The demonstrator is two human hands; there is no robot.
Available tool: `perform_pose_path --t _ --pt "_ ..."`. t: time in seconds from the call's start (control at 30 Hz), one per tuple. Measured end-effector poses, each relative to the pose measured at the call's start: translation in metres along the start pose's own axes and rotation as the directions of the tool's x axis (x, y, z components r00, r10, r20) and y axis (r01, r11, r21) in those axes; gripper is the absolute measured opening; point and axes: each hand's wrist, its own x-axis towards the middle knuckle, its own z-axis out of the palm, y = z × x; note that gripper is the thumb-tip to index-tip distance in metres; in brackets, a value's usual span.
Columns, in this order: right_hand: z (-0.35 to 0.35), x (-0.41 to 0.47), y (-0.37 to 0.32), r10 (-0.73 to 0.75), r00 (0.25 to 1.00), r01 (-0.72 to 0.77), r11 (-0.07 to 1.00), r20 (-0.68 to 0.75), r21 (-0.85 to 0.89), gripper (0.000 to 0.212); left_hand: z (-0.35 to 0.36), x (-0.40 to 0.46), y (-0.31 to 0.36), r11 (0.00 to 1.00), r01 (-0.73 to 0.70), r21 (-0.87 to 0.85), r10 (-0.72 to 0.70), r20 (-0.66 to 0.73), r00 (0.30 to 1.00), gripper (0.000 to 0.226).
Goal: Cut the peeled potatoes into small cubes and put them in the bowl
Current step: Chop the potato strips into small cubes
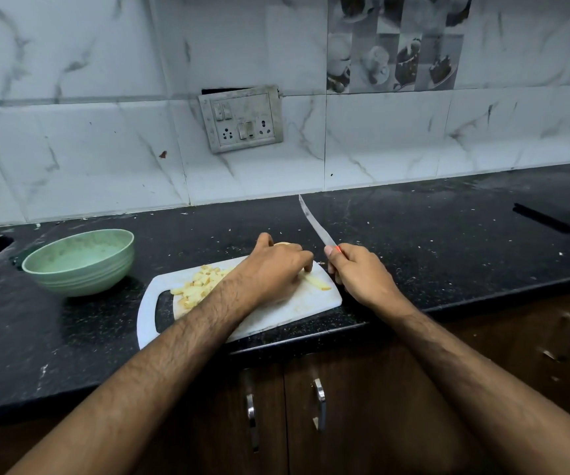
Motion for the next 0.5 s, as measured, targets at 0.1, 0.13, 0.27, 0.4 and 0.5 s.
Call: perform_pose_path --t 0.1,0.13,0.27,0.4,0.5 --pt "0.001 0.0 0.0 -0.012 1.0 0.012 1.0 0.002 -0.017 0.044 -0.003 -0.006 -0.001 1.0 -0.008 -0.005 0.008 -0.015 1.0 0.021" --pt "0.001 0.0 0.0 -0.015 1.0 0.015 1.0 0.003 -0.024 0.044 -0.004 -0.01 -0.001 1.0 -0.019 -0.003 0.019 -0.025 1.0 0.019" --pt "0.001 -0.001 -0.002 -0.025 1.0 0.025 0.998 0.004 -0.053 0.044 -0.006 -0.031 0.0 0.998 -0.056 -0.036 0.053 -0.077 0.996 0.023" --pt "-0.002 0.001 -0.003 -0.032 0.997 0.034 0.999 0.07 -0.037 0.044 -0.002 -0.049 -0.002 0.993 -0.09 -0.079 0.077 -0.152 0.985 0.025" --pt "-0.016 -0.002 -0.005 -0.041 0.952 -0.037 0.968 0.304 0.249 0.043 0.001 -0.056 -0.008 0.987 -0.129 -0.097 0.11 -0.182 0.977 0.021"
